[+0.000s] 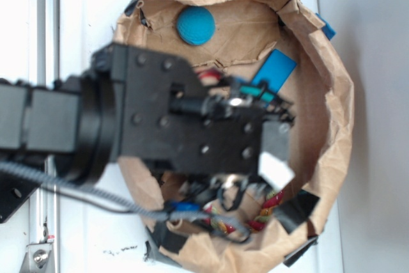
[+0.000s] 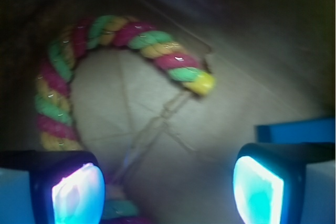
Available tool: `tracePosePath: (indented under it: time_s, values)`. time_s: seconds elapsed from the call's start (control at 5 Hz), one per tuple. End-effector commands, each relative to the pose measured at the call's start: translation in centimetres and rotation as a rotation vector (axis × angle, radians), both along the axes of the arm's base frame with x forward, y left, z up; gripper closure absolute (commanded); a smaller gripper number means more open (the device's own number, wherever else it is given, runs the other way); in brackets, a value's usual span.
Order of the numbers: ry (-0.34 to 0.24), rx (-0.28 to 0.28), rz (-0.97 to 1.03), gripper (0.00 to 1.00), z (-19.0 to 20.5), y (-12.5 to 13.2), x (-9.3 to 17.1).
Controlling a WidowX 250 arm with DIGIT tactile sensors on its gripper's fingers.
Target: Grab the multicolored rope.
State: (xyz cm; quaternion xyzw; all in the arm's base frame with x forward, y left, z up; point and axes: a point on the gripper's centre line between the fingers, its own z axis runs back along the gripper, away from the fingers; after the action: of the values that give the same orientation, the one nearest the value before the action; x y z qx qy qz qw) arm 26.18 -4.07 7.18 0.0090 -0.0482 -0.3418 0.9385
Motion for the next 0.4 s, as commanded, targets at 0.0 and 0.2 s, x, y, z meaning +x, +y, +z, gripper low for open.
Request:
tracePosePath:
  time_s: [0.0,0.2]
  values:
    - [-0.041,-0.024,-0.077,0.0,-0.11,-3.06,-0.94]
    - [-0.025,-0.036,-0.066,0.0,-0.44,-2.71,-0.88]
